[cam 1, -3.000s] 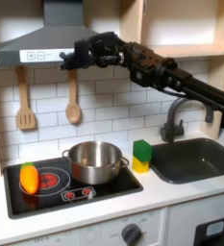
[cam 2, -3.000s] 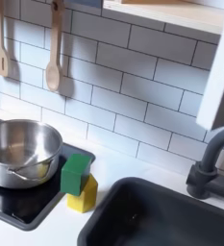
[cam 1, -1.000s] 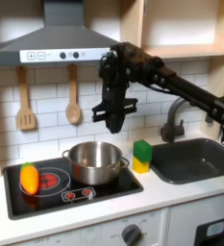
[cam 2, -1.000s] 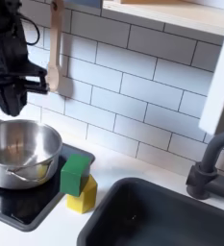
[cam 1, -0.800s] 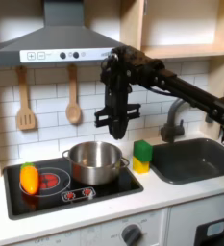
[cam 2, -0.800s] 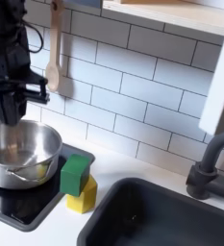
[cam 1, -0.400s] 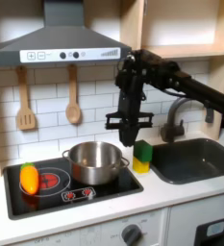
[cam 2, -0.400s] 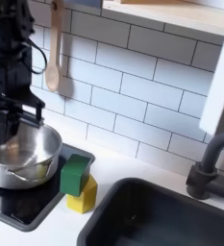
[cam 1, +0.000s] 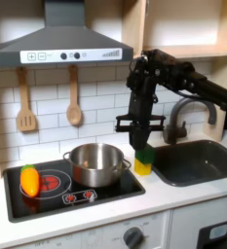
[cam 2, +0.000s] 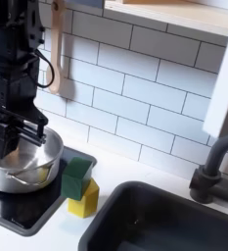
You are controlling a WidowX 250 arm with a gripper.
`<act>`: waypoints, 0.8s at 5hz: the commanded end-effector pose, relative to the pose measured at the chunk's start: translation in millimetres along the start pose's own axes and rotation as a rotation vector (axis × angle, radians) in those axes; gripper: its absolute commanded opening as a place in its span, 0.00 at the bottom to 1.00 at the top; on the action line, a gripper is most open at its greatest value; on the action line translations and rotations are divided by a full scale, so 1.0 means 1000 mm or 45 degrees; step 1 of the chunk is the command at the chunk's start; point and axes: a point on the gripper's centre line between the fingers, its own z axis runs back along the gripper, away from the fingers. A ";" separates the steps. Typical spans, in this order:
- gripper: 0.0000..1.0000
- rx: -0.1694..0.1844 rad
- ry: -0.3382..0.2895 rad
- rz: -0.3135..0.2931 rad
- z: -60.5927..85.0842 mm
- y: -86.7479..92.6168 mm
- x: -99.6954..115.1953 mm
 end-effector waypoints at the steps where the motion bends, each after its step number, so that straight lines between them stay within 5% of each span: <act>1: 1.00 0.011 -0.025 0.101 0.007 0.001 -0.003; 4: 1.00 0.011 -0.025 0.108 0.007 0.000 -0.003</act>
